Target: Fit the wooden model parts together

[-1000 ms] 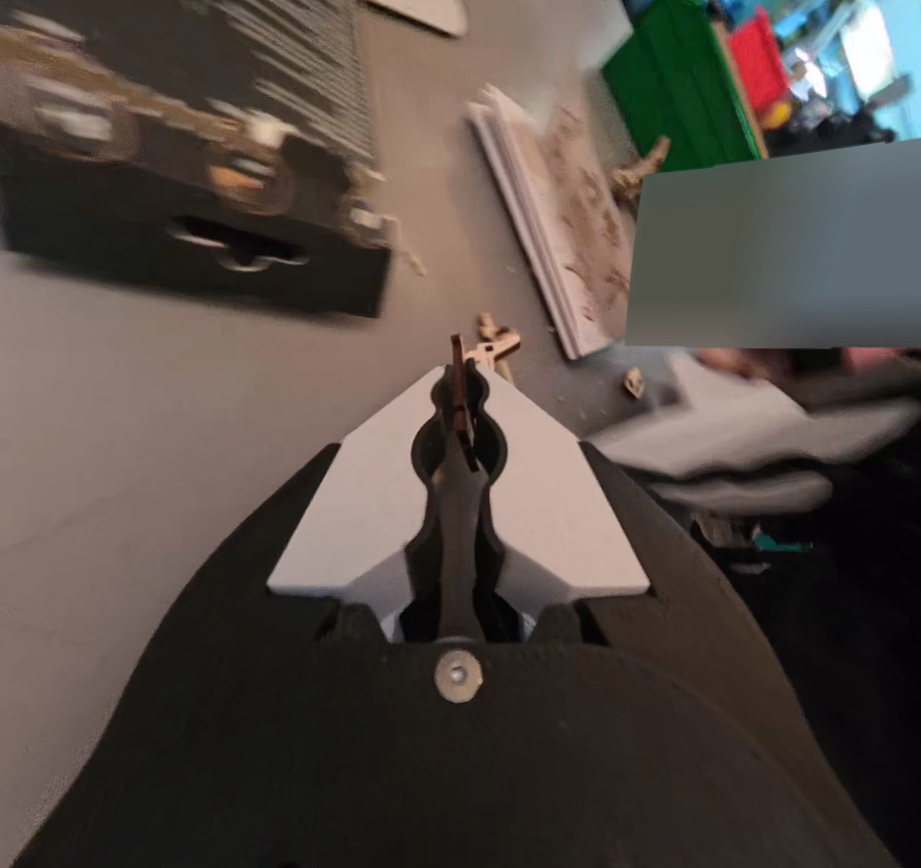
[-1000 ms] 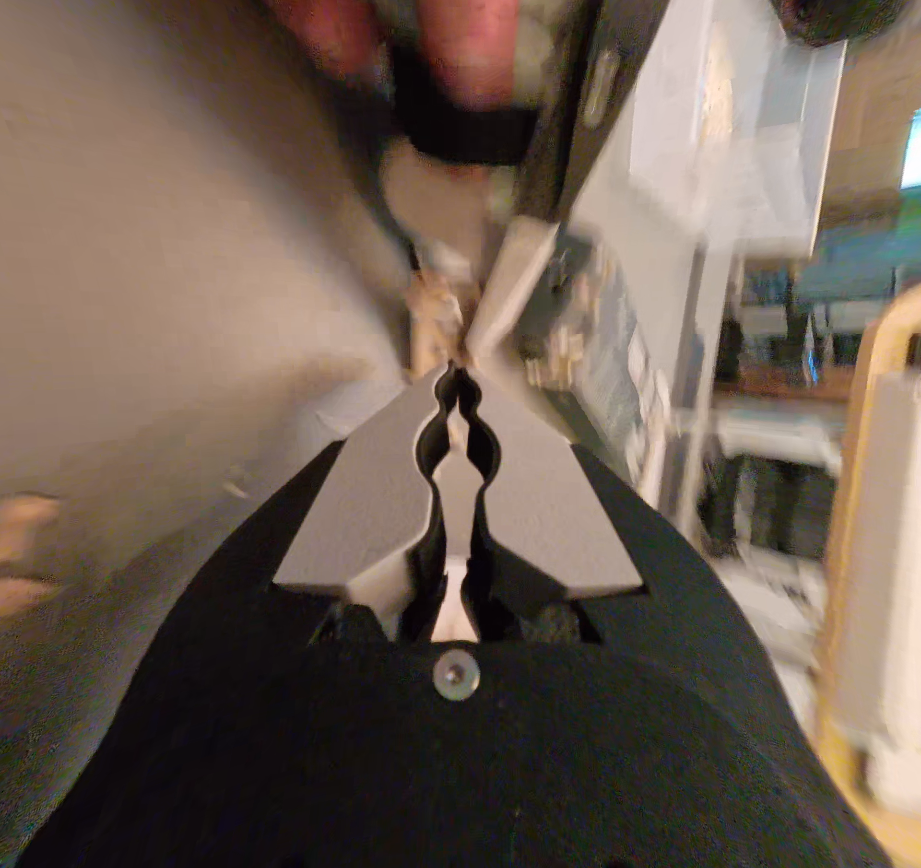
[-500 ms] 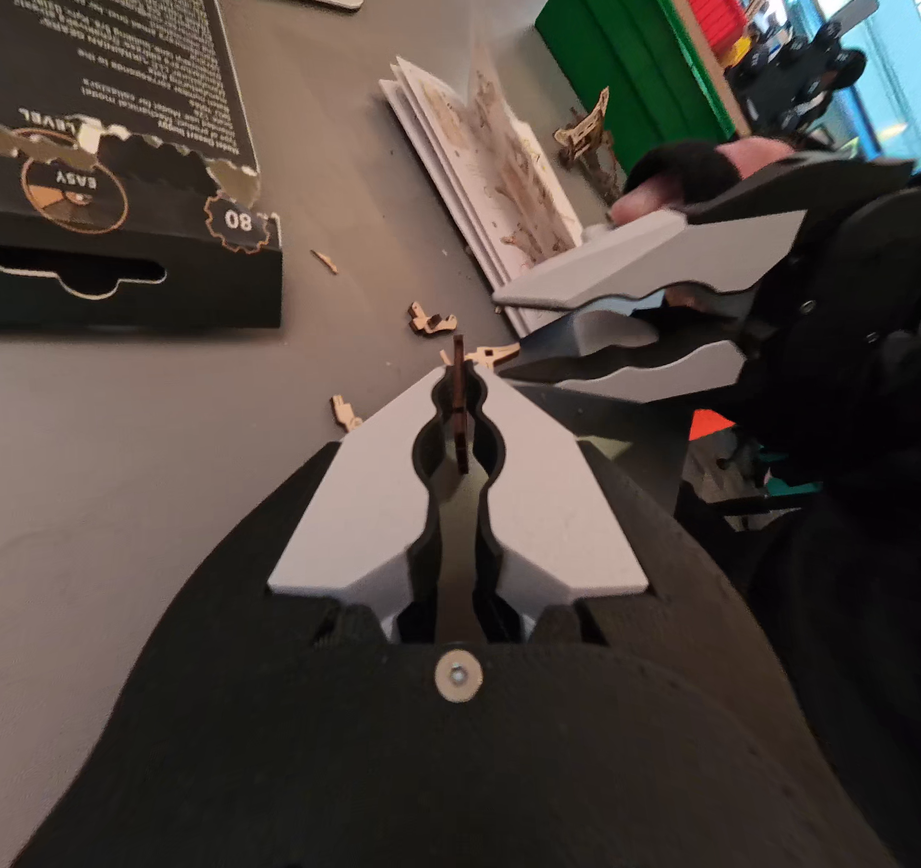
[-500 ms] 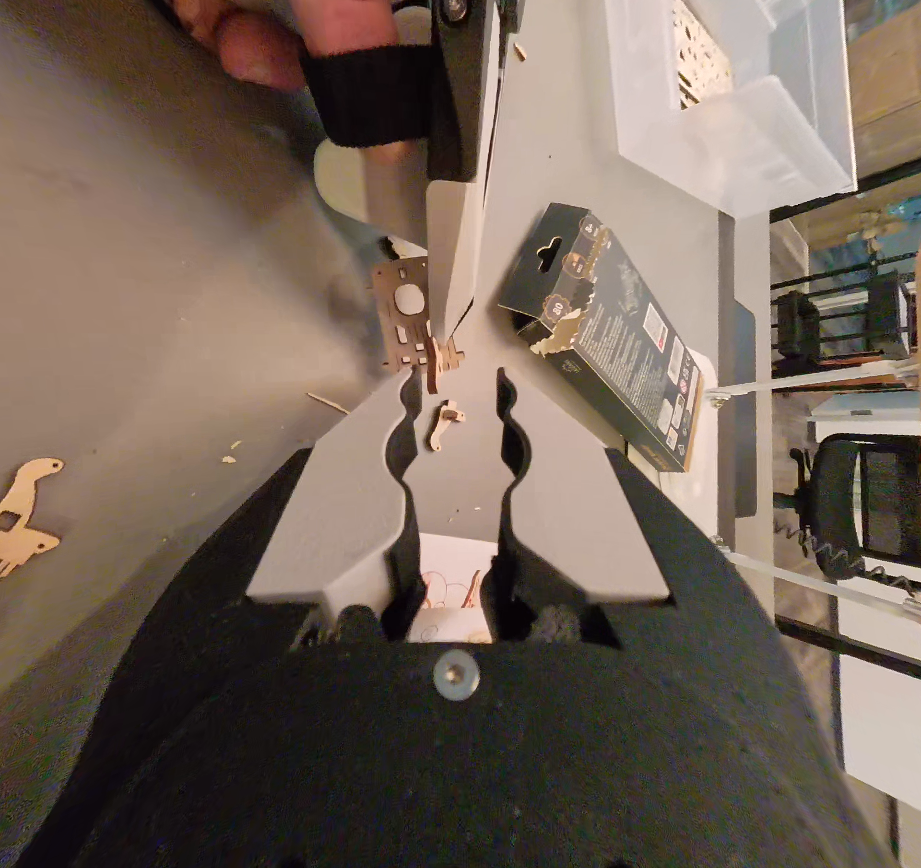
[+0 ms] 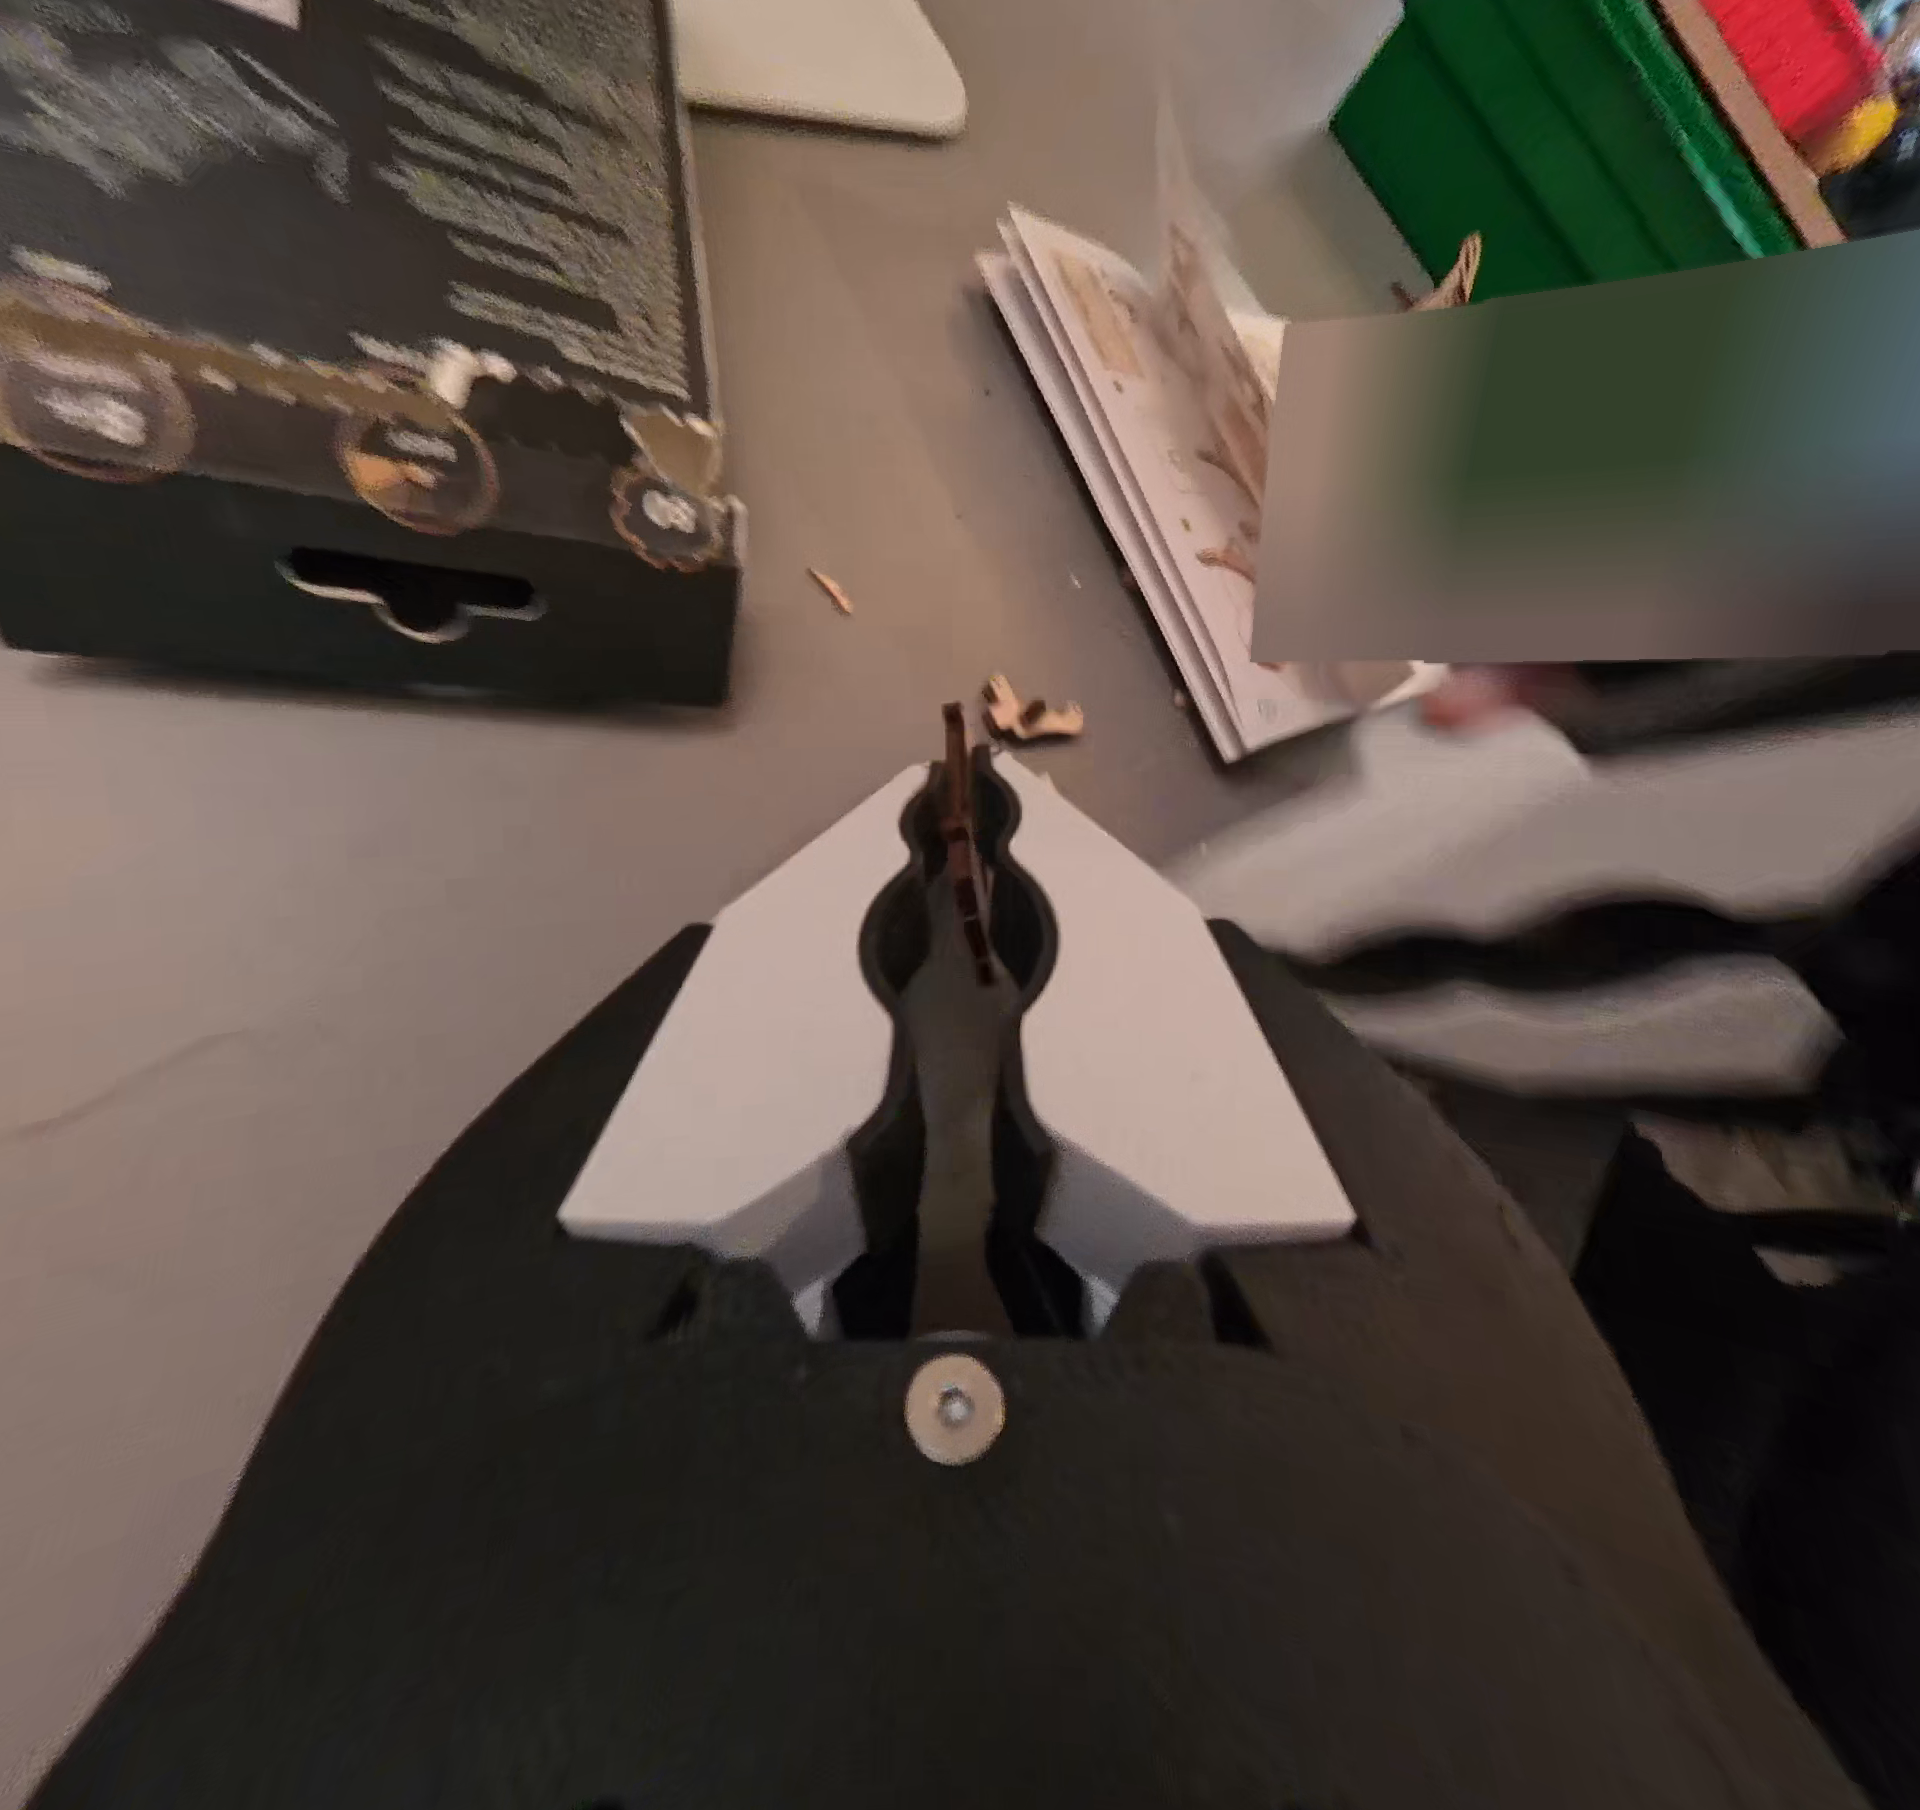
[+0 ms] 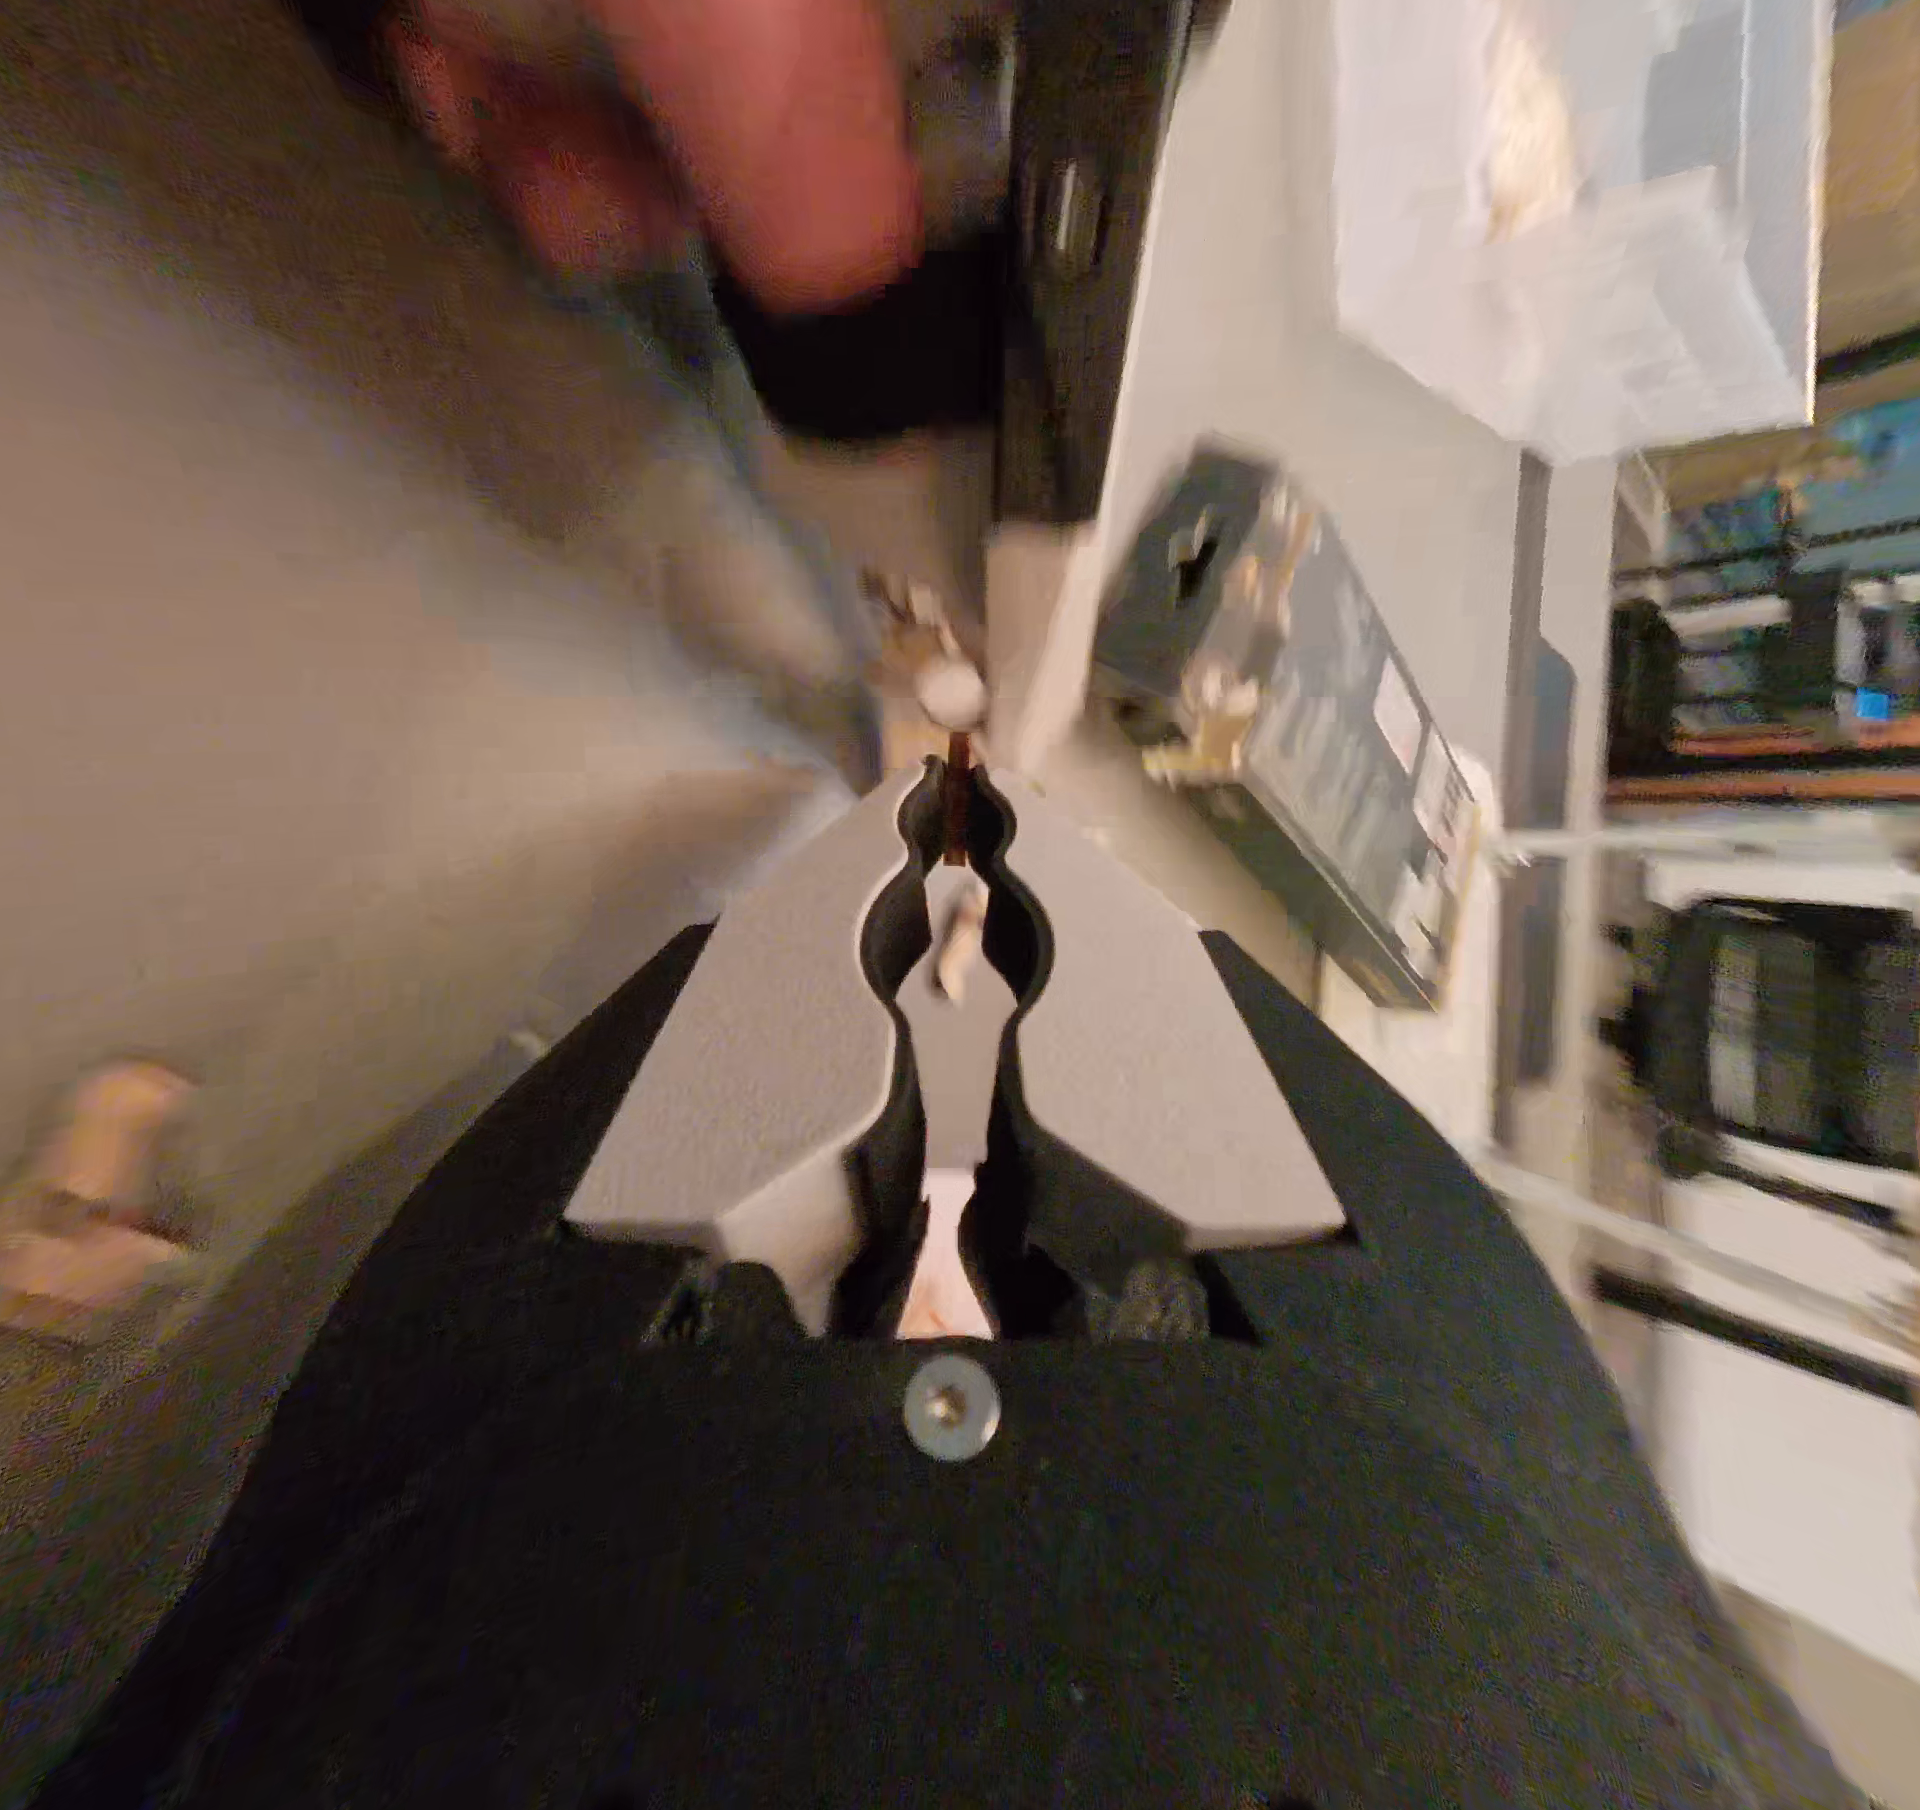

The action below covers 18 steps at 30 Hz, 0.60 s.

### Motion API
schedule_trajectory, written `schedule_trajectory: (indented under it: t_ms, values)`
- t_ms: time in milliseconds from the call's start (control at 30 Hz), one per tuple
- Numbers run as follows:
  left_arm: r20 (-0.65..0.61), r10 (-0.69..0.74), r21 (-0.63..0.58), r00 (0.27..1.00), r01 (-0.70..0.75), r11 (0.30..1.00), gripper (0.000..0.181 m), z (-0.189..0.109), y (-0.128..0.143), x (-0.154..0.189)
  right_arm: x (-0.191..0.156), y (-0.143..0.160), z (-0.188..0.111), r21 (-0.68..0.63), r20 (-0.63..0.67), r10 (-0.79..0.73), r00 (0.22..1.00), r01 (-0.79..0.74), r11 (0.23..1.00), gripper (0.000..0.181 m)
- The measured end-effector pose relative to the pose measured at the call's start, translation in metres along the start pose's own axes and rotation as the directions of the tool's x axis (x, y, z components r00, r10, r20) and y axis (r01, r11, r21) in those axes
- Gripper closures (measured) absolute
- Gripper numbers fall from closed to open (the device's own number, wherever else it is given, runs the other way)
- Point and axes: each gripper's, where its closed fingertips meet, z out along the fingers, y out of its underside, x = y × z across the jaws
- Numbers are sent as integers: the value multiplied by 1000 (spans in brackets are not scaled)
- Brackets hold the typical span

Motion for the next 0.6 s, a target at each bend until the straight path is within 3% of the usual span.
schedule_trajectory:
  t_ms: [67,167,233,433,600]
  values:
    - [-48,-29,13,998,30,999,179,-4,-4,0,-5,-23,-4,22,-8,-8,1000,8,1000,181]
    - [-119,-68,12,991,70,997,180,-7,2,10,5,13,-2,-1,9,91,996,-91,996,181]
    - [-156,-86,-16,984,84,996,180,-5,3,14,7,22,-12,13,35,137,990,-137,990,181]
    - [-65,-6,-148,998,-4,989,156,-4,24,10,8,30,-25,72,137,296,945,-308,949,181]
    - [-7,50,-115,999,-50,992,141,-19,15,8,12,25,-36,153,263,432,863,-479,864,181]
